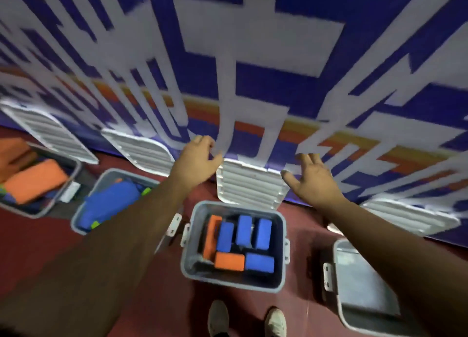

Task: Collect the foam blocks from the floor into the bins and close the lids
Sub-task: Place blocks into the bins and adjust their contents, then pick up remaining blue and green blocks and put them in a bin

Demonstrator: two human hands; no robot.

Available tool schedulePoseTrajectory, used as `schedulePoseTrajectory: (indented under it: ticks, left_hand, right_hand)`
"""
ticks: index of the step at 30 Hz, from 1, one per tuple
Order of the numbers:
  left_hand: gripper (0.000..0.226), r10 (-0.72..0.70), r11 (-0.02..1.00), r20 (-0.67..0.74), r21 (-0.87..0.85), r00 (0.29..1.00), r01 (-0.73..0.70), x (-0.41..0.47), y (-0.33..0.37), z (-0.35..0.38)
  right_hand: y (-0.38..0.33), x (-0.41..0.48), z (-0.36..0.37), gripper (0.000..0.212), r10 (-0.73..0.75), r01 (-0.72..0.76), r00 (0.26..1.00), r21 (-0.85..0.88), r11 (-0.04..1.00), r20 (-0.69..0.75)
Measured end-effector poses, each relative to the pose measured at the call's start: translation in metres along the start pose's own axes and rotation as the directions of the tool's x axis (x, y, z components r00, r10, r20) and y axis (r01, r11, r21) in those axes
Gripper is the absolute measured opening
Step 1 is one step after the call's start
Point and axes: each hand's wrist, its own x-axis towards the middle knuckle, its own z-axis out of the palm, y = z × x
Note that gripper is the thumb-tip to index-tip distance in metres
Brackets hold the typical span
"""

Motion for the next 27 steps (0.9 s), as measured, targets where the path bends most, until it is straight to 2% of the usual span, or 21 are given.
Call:
schedulePoseTrajectory:
  ticks: [6, 12, 16, 21, 27]
  left_hand:
    - [0.034, 0.089, 0.995, -0.184, -0.020, 0.979, -0.095, -0.035, 0.078, -0.132]
    - [0.035, 0.022, 0.999, -0.350, -0.015, 0.936, -0.029, -0.080, 0.096, -0.204]
    - [0.031, -0.061, 0.998, -0.466, -0.011, 0.883, 0.063, -0.120, 0.104, -0.222]
    - [0.023, -0.199, 0.976, -0.540, -0.035, 0.818, 0.214, -0.175, 0.103, -0.211]
    - [0.019, -0.350, 0.909, -0.662, -0.071, 0.662, 0.410, -0.285, 0.095, -0.198]
  right_hand:
    - [-0.080, -0.043, -0.125, 0.064, -0.101, 0.105, 0.980, 0.011, 0.994, -0.174]
    - [-0.122, -0.056, -0.184, 0.065, -0.255, 0.261, 0.931, -0.011, 0.965, -0.260]
    - [-0.136, -0.054, -0.199, 0.064, -0.362, 0.369, 0.908, -0.009, 0.930, -0.211]
    - [-0.142, -0.061, -0.191, 0.065, -0.516, 0.520, 0.850, 0.010, 0.854, -0.109]
    - [-0.174, -0.095, -0.151, 0.064, -0.668, 0.666, 0.742, 0.048, 0.745, 0.061]
